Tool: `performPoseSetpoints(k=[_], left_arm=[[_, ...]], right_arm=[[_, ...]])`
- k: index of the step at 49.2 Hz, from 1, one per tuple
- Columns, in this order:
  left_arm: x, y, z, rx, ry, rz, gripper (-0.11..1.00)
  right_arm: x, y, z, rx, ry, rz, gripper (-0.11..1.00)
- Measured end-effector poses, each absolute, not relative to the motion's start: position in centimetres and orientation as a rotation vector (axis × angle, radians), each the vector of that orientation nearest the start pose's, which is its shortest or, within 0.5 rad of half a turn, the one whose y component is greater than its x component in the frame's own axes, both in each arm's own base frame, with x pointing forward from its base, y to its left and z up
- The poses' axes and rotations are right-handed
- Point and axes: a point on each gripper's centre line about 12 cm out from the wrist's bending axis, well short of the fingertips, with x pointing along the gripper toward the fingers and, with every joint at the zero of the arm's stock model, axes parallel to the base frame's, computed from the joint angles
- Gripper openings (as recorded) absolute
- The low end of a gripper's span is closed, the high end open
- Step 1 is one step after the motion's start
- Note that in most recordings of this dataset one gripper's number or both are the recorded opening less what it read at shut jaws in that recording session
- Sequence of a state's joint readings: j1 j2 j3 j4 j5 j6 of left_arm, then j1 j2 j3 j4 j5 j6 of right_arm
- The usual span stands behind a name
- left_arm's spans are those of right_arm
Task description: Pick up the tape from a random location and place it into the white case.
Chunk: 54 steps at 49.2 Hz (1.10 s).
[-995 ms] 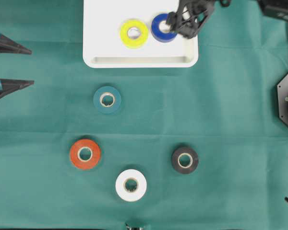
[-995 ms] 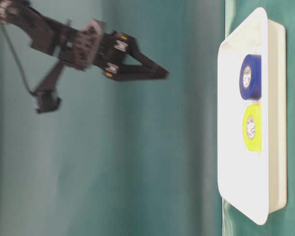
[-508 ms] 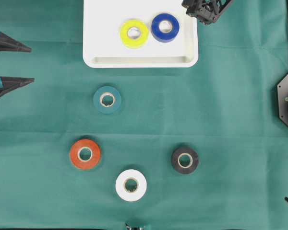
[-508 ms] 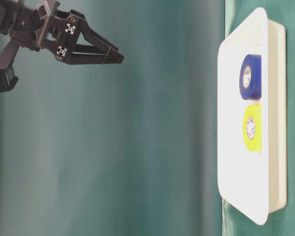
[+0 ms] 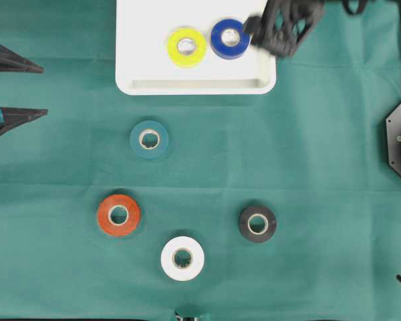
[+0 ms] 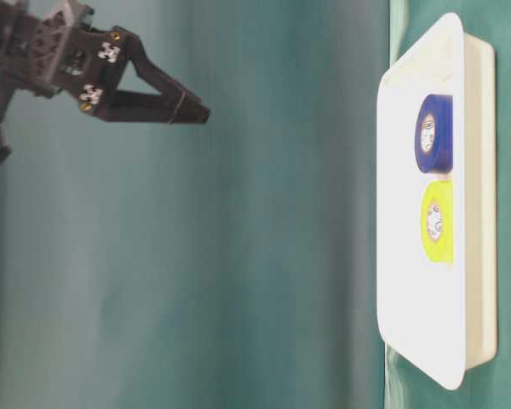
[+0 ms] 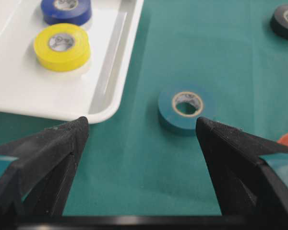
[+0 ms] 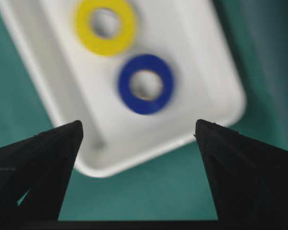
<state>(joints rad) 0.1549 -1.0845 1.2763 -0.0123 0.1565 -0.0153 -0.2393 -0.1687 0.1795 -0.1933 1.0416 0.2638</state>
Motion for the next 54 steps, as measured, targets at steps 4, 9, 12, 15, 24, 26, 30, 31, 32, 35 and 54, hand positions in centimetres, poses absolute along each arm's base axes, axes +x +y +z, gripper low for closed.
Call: performPoseSetpoints(k=[4, 9, 12, 15, 24, 26, 30, 31, 32, 35, 54], left_arm=[[16.6, 2.6, 22.3, -0.054, 0.344, 0.156, 0.98], [16.6, 2.6, 22.2, -0.054, 0.345, 0.156, 0.98], [16.6, 2.6, 22.2, -0.054, 0.345, 0.156, 0.98], [16.6, 2.6, 22.3, -0.054, 0.344, 0.156, 0.98], [16.6, 2.6, 22.2, -0.054, 0.345, 0.156, 0.98], [16.6, 2.6, 22.2, -0.054, 0.345, 0.156, 0.98], [16.6, 2.6, 22.1, -0.055, 0.355, 0.156, 0.98], [16.6, 2.6, 22.1, -0.055, 0.356, 0.156, 0.98], [16.6, 2.6, 22.1, -0.055, 0.358, 0.156, 0.98], [16.6, 2.6, 22.1, -0.056, 0.361, 0.156, 0.98], [16.5, 2.7, 22.1, -0.057, 0.360, 0.165, 0.98]], right_arm=[[35.9, -8.4, 32.9, 0.180, 1.004, -0.410, 0.90], [36.7, -5.7, 32.8, 0.176, 0.992, -0.361, 0.90], [37.0, -4.2, 32.7, 0.170, 0.989, -0.332, 0.90], [37.3, -2.8, 32.7, 0.163, 0.981, -0.303, 0.89], [37.6, -1.5, 32.7, 0.152, 0.970, -0.277, 0.87], [37.6, -1.5, 32.7, 0.150, 0.970, -0.278, 0.87], [37.5, -1.3, 32.8, 0.147, 0.964, -0.271, 0.87], [37.5, -1.3, 32.8, 0.147, 0.961, -0.271, 0.87], [37.3, -1.2, 32.9, 0.146, 0.957, -0.267, 0.87], [36.9, -1.0, 33.1, 0.143, 0.945, -0.259, 0.87], [30.1, -0.3, 34.2, 0.166, 0.698, -0.175, 0.87]])
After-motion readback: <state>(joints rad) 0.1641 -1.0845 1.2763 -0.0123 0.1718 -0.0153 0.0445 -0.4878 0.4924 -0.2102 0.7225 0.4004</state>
